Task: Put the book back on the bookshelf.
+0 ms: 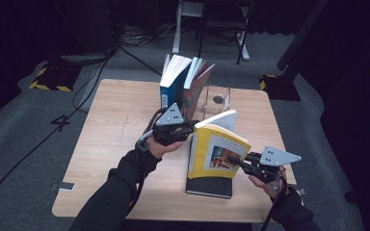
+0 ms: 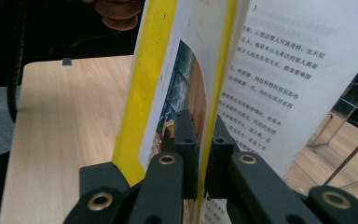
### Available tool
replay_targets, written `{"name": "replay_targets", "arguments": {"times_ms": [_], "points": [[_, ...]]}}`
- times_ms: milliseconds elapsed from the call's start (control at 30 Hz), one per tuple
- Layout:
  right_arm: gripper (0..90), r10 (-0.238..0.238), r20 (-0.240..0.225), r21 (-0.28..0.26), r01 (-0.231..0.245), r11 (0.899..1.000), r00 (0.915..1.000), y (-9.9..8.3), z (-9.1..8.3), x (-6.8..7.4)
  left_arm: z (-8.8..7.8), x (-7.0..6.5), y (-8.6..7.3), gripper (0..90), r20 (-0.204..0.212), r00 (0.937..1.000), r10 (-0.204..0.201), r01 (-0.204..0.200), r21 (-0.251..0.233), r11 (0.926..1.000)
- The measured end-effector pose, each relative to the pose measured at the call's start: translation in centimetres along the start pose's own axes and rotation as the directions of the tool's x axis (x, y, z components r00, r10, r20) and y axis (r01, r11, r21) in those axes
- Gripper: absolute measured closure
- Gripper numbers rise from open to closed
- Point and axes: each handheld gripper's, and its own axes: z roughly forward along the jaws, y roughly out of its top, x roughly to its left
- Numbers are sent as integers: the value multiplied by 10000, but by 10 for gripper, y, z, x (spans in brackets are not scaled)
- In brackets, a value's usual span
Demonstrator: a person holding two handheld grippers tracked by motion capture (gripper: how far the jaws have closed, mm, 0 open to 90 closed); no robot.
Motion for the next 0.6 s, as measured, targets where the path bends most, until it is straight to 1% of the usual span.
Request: {"name": "replay_targets", "arguments": {"times_ms": [100, 167, 367, 600], "points": [[865, -42, -151, -45, 41, 10000, 9999, -2, -4, 3, -4, -7, -2, 767, -55, 9998, 170, -170, -8, 9999], [866, -48, -248, -21, 47, 10000, 9997, -3, -6, 5, -6, -11, -4, 749, -11, 9996, 279, -279, 61, 9996], [866, -212, -283, 49, 213, 9998, 9994, -4, -9, 11, -8, -21, -12, 701, -160, 9994, 303, -299, 264, 9992], [864, -283, -347, 62, 286, 9996, 9990, -5, -11, 15, -14, -32, -29, 628, -362, 9982, 477, -443, 899, 9950]]}}
